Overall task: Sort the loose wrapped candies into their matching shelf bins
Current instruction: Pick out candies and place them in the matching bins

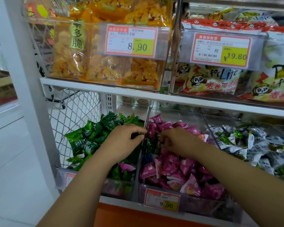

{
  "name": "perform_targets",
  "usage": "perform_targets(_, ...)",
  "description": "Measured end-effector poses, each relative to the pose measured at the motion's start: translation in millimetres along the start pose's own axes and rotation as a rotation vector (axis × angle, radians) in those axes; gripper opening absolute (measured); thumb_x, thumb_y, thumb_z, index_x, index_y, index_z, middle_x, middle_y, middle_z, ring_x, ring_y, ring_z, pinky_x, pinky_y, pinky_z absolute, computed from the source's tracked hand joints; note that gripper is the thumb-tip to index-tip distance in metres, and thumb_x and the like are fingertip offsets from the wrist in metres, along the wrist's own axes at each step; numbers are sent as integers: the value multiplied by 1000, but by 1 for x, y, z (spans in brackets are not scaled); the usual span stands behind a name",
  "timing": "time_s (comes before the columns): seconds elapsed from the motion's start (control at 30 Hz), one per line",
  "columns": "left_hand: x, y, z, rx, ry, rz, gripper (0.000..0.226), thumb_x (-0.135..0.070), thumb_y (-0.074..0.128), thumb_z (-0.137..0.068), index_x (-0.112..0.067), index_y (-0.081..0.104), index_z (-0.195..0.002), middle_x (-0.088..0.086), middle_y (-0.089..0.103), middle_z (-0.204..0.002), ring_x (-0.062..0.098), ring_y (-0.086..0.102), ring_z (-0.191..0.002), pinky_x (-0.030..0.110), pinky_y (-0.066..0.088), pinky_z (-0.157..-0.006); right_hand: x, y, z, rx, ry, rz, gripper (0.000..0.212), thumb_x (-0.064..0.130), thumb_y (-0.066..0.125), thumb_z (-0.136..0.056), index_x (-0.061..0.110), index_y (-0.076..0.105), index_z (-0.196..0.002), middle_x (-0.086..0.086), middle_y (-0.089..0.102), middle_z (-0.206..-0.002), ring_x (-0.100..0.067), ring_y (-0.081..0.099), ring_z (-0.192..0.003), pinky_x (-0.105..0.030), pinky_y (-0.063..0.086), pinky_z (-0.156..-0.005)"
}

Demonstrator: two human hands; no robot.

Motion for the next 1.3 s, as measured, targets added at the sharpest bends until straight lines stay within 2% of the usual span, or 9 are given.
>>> perform_targets(0.23, 2, 0, 1, 14, -7, 57, 28, -27, 52, -96, -31, 61, -123, -15, 54, -133, 1, 45, -123, 14, 30, -96, -3, -13, -1, 140, 62, 102, 33, 17, 54, -89, 20, 58, -122, -6, 59, -115, -19, 53, -90, -25, 38, -70)
perform_targets(0.4, 6, -11, 1, -109, -10, 148, 27, -22, 52, -96, -33, 63, -118, -25, 57, -110, -16, 48, -95, -6, 33, -73, 32, -8, -12, -28, -83, 109, 38, 41, 63, -86, 26, 60, -121, 0, 59, -113, -19, 56, -103, -34, 44, -90)
perform_targets(0.57, 24, -33, 9, -292, -63, 219, 27, -15, 53, -95, -33, 65, -113, -34, 55, -98, -22, 48, -86, -5, 36, -69, 20, -1, -12, -138, -48, 23, 28, 38, 65, -86, 24, 65, -110, 4, 62, -99, -12, 56, -90, -26, 41, -78)
perform_targets(0.8, 51, -36, 11, -241, -114, -28, 23, -26, 62, -89, -32, 66, -112, -9, 59, -123, 11, 54, -113, 32, 41, -101, 27, -41, -4, -680, 39, -428, 24, 23, 65, -89, 18, 63, -112, 20, 53, -74, 0, 52, -64, -18, 42, -56)
perform_targets(0.9, 50, -35, 10, -229, -122, -33, 24, -33, 63, -88, -36, 65, -112, -10, 57, -125, 15, 50, -118, 43, 38, -104, 49, -37, -26, -613, 10, -494, 35, 23, 63, -90, 17, 60, -124, 9, 65, -95, -11, 61, -83, -24, 51, -78)
perform_targets(1.03, 51, -34, 11, -242, -131, -50, 24, -35, 61, -89, -37, 62, -113, -10, 54, -126, 17, 46, -122, 47, 35, -106, 52, -26, -42, -443, 10, -497, 40, 18, 58, -93, 21, 55, -132, 3, 58, -132, -13, 54, -118, -12, 33, -94)
perform_targets(1.1, 52, -35, 11, -253, -138, -35, 19, -33, 60, -89, -36, 62, -108, -9, 52, -123, 18, 46, -121, 46, 34, -106, 40, -26, -34, -441, 28, -528, 35, 13, 56, -93, 20, 59, -128, 4, 62, -125, -12, 58, -113, -13, 38, -97)
perform_targets(1.2, 52, -33, 9, -257, -137, -24, 14, -30, 60, -90, -37, 60, -103, -8, 52, -123, 18, 46, -120, 45, 36, -105, 13, -30, -19, -479, 74, -506, 27, 11, 57, -93, 17, 66, -118, 5, 67, -106, -6, 60, -94, 3, 38, -77)
perform_targets(1.3, 46, -32, 8, -288, -111, -5, 16, -26, 60, -90, -34, 62, -103, -8, 54, -122, 18, 47, -121, 45, 36, -105, 1, -24, -9, -265, 50, -366, 24, 21, 58, -93, 18, 66, -116, 6, 66, -108, -3, 57, -92, -11, 42, -86)
Point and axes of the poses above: each hand's wrist, its own z-axis away from the middle knuckle, its own y-axis out of the palm, x = y × z, the point moved 5 cm from there along -z, towards the middle knuckle
